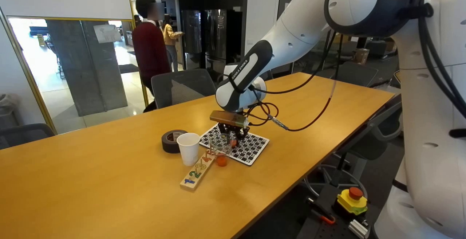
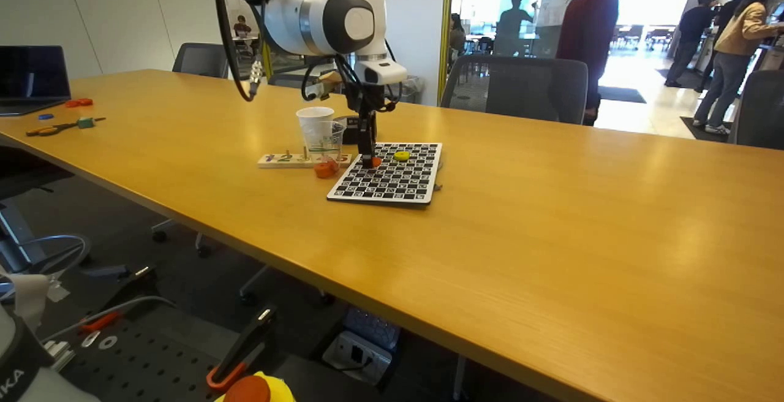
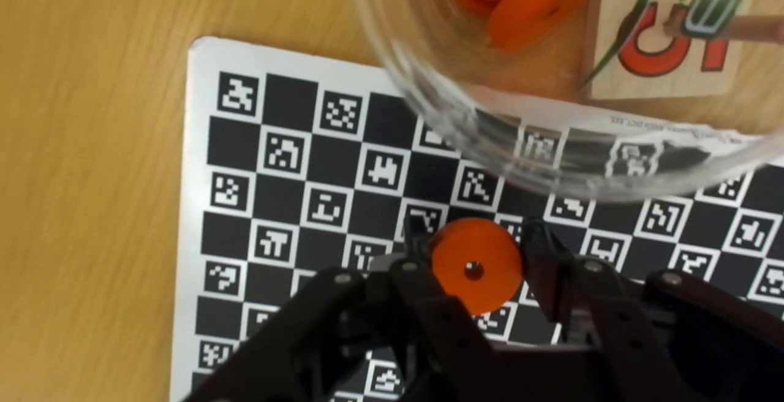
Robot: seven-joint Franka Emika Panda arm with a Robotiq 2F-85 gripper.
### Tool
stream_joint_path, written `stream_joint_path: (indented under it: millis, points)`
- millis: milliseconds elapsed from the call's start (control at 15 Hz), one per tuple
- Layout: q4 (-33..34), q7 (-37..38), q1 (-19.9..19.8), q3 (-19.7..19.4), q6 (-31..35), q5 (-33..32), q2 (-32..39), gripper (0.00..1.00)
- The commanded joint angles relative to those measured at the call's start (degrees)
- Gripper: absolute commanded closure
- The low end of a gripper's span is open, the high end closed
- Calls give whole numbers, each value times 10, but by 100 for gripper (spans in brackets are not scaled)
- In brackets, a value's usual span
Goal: Pick up the orange and yellow objects and put them in the two cups
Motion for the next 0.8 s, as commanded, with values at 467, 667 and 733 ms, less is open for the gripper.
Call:
stream_joint_path:
  millis: [467,667,733]
  points:
    - [-71,209,43,24,-19,-180,-165,81]
    - [-79,214,35,52,-27,-186,-185,81]
    - [-82,185,32,62,-24,-164,-189,81]
